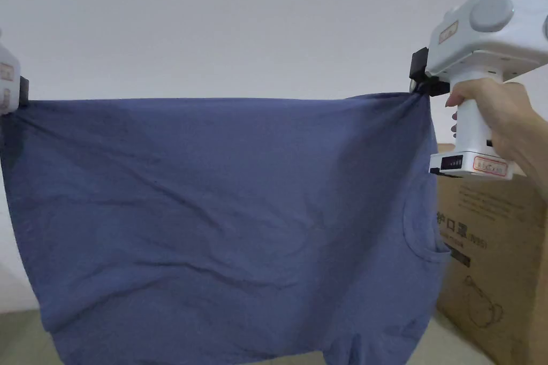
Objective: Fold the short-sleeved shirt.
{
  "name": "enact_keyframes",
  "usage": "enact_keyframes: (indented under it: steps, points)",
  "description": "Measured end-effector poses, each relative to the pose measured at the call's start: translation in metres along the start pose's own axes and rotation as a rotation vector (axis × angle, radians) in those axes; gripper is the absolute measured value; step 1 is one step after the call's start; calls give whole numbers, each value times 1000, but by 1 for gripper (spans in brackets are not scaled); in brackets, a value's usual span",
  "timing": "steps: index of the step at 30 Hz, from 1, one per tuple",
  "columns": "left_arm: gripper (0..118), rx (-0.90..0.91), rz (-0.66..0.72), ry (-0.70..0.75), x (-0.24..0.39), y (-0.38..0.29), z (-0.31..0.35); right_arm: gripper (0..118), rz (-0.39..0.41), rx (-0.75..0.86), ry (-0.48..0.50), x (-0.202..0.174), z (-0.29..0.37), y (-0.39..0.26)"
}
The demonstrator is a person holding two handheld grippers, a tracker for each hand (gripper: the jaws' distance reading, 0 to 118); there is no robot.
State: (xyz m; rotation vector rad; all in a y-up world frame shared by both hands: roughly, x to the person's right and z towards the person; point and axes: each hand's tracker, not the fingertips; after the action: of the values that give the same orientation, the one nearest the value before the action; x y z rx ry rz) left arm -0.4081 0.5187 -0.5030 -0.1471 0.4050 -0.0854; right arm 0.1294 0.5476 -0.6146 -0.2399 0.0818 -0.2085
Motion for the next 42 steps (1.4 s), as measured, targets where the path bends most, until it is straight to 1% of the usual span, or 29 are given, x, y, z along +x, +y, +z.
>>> enact_keyframes:
  steps: [3, 6, 9, 14, 16, 18, 19, 20, 22, 23, 25, 26, 27, 29, 30, 33, 35, 37, 41, 42]
  points:
    - [0, -18, -6, 9, 6, -17, -13, 8, 23, -30, -8, 0, -16, -16]
    - [0, -67, -41, 19, 19, -60, -33, 8, 56, -120, -35, 7, -56, -53]
    - [0, -169, -74, 17, 34, -119, -76, 8, 88, -243, -76, 14, -99, -116]
    - [0, -373, -133, 26, 67, -256, -139, 8, 93, -474, -123, 35, -177, -253]
    - [0, -456, -121, 24, 76, -311, -158, 8, 97, -559, -149, 43, -200, -307]
    - [0, -552, -106, 22, 83, -362, -172, 8, 109, -635, -154, 52, -219, -358]
    - [0, -599, -121, 8, 87, -388, -176, 8, 110, -689, -175, 56, -228, -383]
    - [0, -637, -139, 15, 91, -414, -180, 8, 107, -724, -175, 68, -241, -406]
    - [0, -697, -188, 3, 94, -454, -184, 8, 98, -797, -193, 77, -246, -444]
    - [0, -713, -189, -5, 92, -471, -186, 8, 103, -825, -187, 81, -245, -460]
    - [0, -735, -178, -12, 84, -489, -178, 8, 150, -858, -193, 86, -234, -480]
    - [0, -736, -167, -14, 78, -494, -171, 8, 156, -850, -187, 90, -227, -487]
    - [0, -742, -158, -20, 71, -496, -159, 8, 149, -847, -183, 94, -219, -489]
    - [0, -738, -134, -45, 58, -494, -138, 8, 77, -830, -161, 100, -190, -489]
    - [0, -725, -129, -59, 53, -492, -128, 8, 73, -809, -159, 102, -178, -487]
    - [0, -690, -125, -80, 39, -476, -71, 8, 103, -759, -160, 102, -126, -485]
    - [0, -675, -116, -98, 19, -476, -34, 8, 141, -741, -153, 101, -86, -488]
    - [0, -671, -99, -110, 3, -475, 11, 8, 154, -737, -143, 97, -38, -495]
    - [0, -666, -105, -101, -25, -485, 102, 8, 141, -727, -133, 101, 54, -520]
    - [0, -676, -107, -101, -31, -488, 118, 8, 161, -740, -131, 102, 72, -527]
